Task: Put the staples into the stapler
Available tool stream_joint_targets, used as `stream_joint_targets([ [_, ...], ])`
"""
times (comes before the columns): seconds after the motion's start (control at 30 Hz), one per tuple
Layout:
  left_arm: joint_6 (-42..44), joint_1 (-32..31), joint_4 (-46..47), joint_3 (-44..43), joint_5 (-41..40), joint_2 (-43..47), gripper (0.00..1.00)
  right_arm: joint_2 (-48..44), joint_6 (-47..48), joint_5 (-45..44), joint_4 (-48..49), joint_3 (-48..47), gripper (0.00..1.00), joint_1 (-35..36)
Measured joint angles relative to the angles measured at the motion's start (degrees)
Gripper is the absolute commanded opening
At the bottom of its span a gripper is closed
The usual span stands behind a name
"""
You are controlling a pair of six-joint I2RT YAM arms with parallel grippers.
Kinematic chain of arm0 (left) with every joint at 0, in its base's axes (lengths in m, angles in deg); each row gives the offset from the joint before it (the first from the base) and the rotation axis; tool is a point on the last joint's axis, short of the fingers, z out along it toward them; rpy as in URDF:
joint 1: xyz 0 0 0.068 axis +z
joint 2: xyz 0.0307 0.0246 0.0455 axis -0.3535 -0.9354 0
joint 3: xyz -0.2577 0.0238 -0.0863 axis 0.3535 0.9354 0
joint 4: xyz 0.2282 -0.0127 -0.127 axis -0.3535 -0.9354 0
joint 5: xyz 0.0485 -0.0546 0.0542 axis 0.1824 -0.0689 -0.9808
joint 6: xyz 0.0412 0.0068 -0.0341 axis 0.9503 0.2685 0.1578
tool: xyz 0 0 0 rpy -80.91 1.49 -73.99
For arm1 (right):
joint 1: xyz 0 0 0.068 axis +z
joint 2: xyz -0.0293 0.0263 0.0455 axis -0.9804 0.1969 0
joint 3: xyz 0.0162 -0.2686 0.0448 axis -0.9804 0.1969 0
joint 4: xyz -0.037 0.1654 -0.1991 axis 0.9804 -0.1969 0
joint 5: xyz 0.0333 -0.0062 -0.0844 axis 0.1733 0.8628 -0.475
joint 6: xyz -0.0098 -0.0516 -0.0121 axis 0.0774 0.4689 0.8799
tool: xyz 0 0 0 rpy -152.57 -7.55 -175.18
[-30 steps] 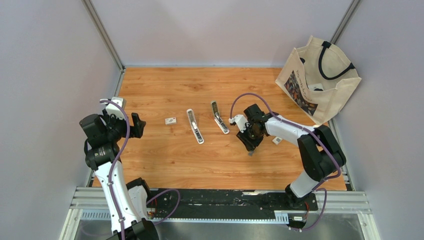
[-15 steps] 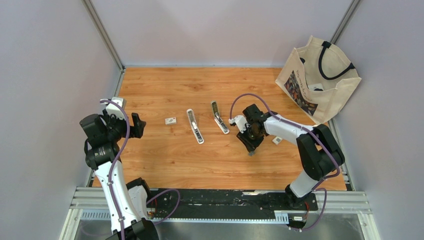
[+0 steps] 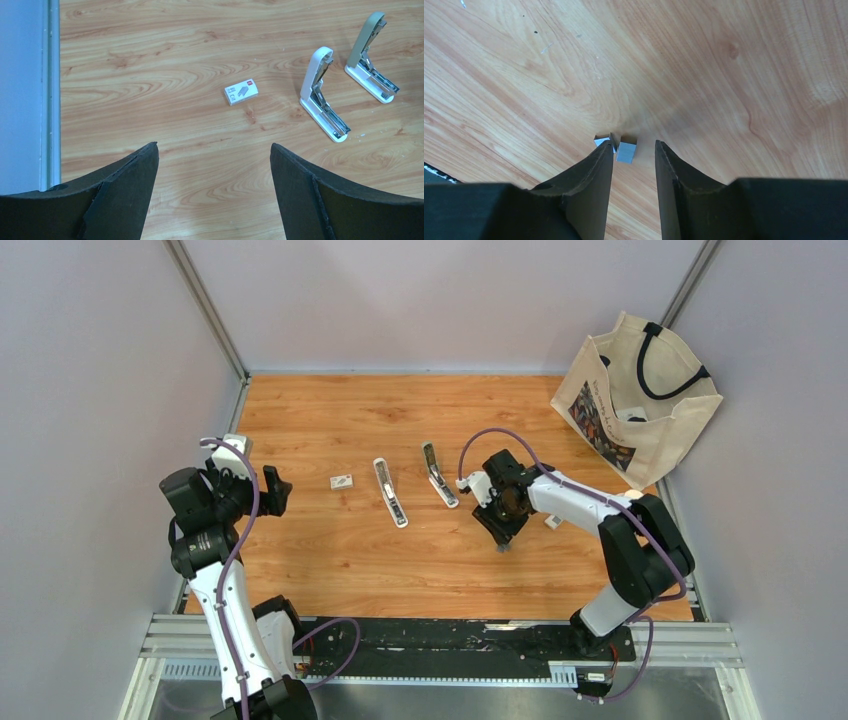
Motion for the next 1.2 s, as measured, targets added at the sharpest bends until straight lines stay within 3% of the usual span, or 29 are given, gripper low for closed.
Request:
stream_joint_targets([
  [0.87, 0.0, 0.0, 0.0, 0.0, 0.0, 0.2, 0.9, 2.9, -0.1, -3.9, 1.4, -0.2, 0.43, 2.3],
  [1.2, 0.0, 0.0, 0.0, 0.0, 0.0, 0.2, 0.9, 2.8, 0.5, -3.7, 0.5, -0.2, 0.33, 2.3],
])
